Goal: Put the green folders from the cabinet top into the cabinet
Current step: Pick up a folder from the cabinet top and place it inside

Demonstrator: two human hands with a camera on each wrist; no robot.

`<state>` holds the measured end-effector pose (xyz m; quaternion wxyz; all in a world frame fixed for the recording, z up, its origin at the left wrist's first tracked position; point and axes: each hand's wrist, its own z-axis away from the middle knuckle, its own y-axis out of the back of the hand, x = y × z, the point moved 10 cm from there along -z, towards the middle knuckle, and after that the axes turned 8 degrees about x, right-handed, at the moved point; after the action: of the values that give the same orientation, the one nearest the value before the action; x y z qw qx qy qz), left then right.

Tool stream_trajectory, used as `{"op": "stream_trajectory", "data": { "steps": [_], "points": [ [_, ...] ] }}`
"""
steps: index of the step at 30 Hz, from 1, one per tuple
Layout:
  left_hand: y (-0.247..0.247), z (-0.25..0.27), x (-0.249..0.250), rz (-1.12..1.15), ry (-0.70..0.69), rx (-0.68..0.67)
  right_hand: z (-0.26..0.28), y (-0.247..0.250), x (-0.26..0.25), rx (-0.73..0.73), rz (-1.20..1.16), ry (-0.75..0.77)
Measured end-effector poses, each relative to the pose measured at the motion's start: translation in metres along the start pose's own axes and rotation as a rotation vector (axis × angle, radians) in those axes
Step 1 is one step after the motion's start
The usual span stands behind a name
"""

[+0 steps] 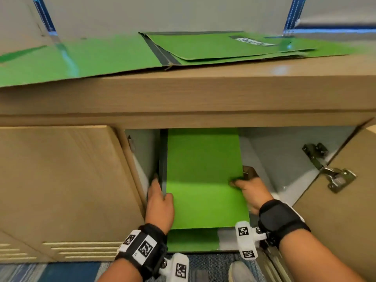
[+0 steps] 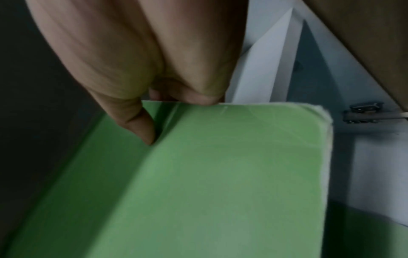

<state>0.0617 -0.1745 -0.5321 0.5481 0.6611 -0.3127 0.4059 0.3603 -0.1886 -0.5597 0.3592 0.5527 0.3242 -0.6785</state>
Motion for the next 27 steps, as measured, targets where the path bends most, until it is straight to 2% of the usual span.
{"op": "stream_trajectory", "data": {
  "steps": [2, 4, 6, 8, 10, 12, 18, 27],
  "points": [
    [-0.01, -0.002, 0.007, -0.085, -0.057, -0.066, -0.007, 0.007, -0.007, 0.076, 0.032, 0.055],
    [-0.019, -0.001, 0.02, -0.212, -0.194, -0.122, -0.014, 0.009, -0.015, 0.11, 0.039, 0.09],
    [-0.031, 0.006, 0.03, -0.415, -0.367, -0.211, -0.025, 0.008, -0.014, 0.095, 0.001, 0.064],
    [-0.05, 0.014, 0.026, -0.605, -0.487, -0.361, -0.037, 0.005, -0.007, 0.069, -0.015, 0.039],
    [-0.065, 0.021, 0.017, -0.73, -0.537, -0.502, -0.048, 0.003, 0.0, 0.053, 0.038, 0.03],
    [-0.072, 0.02, 0.01, -0.799, -0.552, -0.558, -0.053, -0.002, 0.003, 0.015, 0.103, 0.036],
    [-0.063, 0.006, 0.018, -0.838, -0.608, -0.483, -0.063, -0.009, 0.006, 0.014, 0.222, 0.02],
    [-0.058, 0.002, 0.012, -0.876, -0.586, -0.46, -0.054, -0.027, 0.014, -0.042, 0.38, 0.008]
  ]
}}
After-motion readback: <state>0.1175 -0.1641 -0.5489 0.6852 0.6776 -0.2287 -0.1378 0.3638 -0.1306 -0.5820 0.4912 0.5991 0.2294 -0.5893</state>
